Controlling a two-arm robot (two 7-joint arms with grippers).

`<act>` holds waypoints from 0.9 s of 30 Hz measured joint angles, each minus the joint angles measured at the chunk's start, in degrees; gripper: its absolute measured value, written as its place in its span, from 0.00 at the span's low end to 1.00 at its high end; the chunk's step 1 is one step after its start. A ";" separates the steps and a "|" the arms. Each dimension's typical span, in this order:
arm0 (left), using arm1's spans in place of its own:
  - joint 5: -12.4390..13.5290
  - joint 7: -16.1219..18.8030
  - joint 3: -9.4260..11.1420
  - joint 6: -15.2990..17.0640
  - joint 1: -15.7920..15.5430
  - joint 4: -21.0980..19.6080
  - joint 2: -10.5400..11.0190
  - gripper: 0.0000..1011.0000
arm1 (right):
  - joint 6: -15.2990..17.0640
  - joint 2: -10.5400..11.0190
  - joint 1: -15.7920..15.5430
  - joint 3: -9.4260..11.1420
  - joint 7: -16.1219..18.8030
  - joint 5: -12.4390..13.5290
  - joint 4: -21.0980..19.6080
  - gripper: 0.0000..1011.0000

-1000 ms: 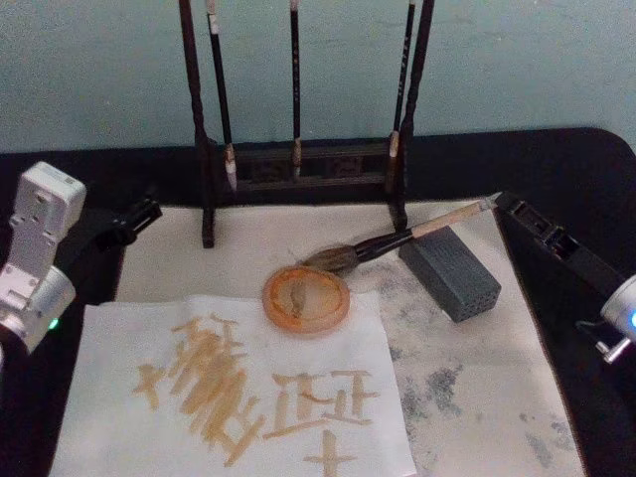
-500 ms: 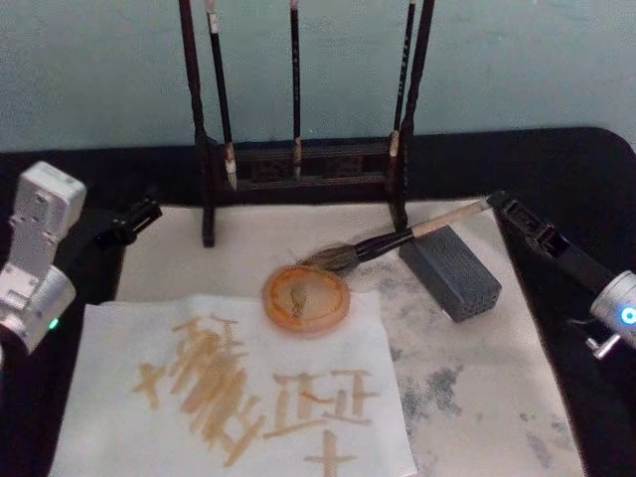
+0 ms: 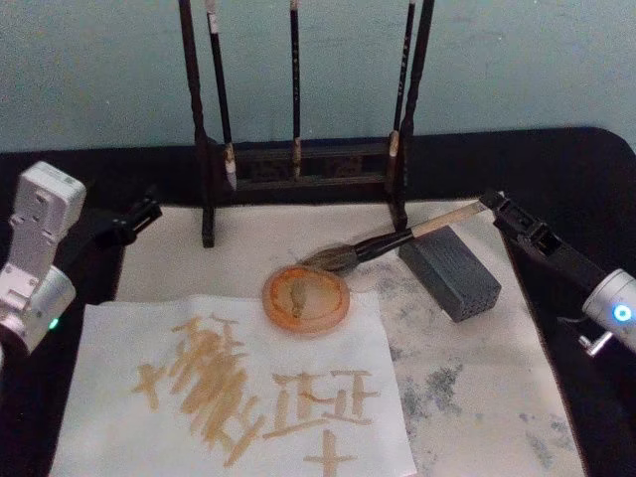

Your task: Pick up the brush from the inkstone, write on the paper, then place the brush back to its original position.

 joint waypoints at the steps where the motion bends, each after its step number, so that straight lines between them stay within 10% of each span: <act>1: 0.00 0.00 -0.01 0.00 0.00 0.00 0.00 0.99 | 0.00 0.01 0.08 -0.11 0.02 0.07 0.05 1.00; 27: 0.00 0.00 0.00 0.00 0.00 0.00 0.00 0.99 | -1.38 0.86 2.14 -3.41 0.89 2.66 1.48 1.00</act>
